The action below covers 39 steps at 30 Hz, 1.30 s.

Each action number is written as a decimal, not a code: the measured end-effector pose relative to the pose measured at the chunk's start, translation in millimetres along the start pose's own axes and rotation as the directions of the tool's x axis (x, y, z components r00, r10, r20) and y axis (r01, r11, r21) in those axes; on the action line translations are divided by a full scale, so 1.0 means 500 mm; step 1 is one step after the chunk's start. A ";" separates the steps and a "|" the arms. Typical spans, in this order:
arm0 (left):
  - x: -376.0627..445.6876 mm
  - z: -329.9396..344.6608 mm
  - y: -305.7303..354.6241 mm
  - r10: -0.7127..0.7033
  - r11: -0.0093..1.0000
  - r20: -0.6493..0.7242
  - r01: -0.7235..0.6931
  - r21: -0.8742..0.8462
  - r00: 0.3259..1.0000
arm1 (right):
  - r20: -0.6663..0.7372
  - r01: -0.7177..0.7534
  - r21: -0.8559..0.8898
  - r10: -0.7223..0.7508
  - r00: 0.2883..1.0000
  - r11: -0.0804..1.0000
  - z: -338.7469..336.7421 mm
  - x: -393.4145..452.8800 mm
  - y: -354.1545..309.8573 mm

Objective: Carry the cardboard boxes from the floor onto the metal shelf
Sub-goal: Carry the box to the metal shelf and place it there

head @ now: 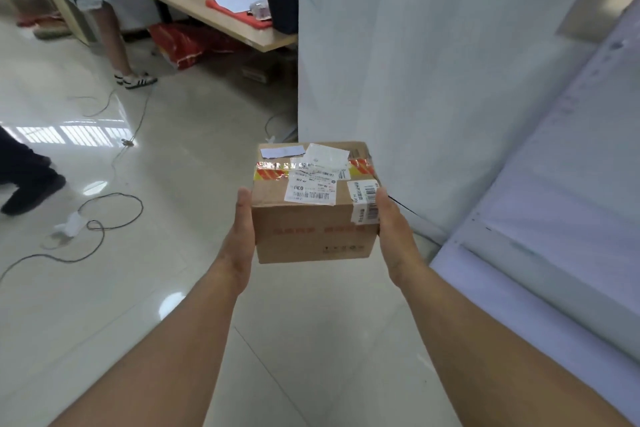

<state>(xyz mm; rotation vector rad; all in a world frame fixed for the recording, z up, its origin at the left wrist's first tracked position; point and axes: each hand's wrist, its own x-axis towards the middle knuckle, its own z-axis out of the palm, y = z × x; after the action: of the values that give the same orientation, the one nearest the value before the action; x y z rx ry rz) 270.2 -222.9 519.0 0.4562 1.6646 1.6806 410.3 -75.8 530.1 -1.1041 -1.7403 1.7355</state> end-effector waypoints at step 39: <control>0.021 0.770 -0.056 -0.072 0.975 0.724 -0.105 0.197 0.686 | -0.647 0.030 0.176 0.093 0.757 0.984 -0.688 -0.191 0.096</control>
<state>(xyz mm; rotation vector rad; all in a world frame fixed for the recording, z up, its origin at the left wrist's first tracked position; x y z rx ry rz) 536.3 57.0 530.1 1.0982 1.2211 1.0730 745.5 55.3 543.6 -1.4403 -1.1082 1.2512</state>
